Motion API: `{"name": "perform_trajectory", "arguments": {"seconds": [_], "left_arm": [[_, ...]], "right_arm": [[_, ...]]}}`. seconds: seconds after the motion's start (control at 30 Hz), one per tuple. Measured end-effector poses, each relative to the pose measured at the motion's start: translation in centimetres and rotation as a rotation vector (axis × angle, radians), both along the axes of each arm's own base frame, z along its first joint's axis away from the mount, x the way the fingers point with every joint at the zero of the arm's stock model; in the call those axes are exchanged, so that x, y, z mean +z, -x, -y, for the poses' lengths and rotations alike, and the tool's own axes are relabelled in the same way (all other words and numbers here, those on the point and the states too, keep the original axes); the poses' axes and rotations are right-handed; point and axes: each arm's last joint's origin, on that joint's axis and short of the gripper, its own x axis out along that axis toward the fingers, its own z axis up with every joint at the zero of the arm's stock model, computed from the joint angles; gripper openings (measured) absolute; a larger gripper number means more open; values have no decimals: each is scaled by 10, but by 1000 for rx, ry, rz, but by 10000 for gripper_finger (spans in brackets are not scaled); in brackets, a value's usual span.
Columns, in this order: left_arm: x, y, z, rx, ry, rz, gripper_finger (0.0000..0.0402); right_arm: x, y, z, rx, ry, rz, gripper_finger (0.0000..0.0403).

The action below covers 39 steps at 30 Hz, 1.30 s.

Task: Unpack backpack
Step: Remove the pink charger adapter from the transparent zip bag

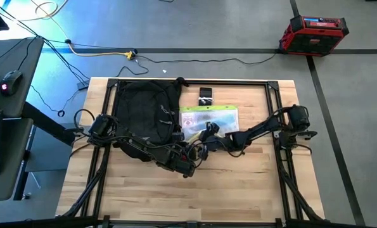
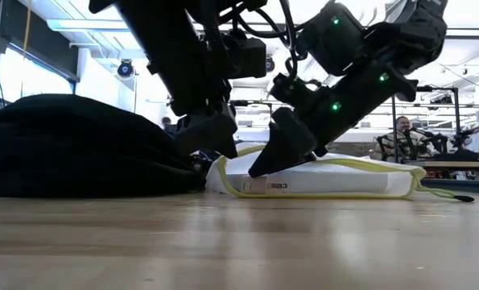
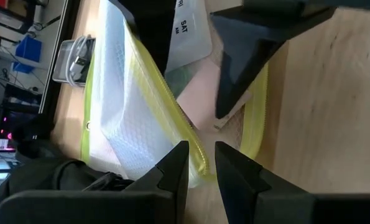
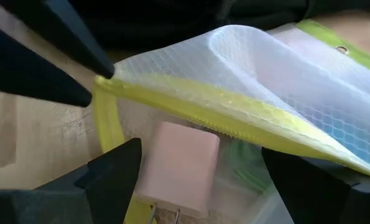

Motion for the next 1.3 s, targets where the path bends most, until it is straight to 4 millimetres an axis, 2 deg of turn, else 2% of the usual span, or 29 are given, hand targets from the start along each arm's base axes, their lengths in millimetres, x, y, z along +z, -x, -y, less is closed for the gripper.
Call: {"name": "perform_trajectory", "arguments": {"seconds": [0.2,0.37,0.47,0.7,0.87,1.07,1.17,1.3], "left_arm": [[0,0,0,10,7,10,60],[0,0,0,12,7,11,60],[0,0,0,11,7,11,60],[0,1,1,9,7,8,60],[-1,1,2,5,12,4,60],[-1,2,2,2,10,-3,60],[-1,3,2,3,6,-12,60],[-1,4,2,14,8,-16,60]], "right_arm": [[-1,1,-6,84,22,-26,322],[-5,-1,-4,85,-10,-24,322],[-9,-7,-7,134,-24,-35,322],[-17,-22,-7,61,-7,-128,319],[-21,-27,-7,72,-23,-184,279],[-20,-27,-7,96,-31,-183,174],[-19,-27,-8,113,-50,-185,174],[-5,-24,-8,140,-79,-188,174]]}}
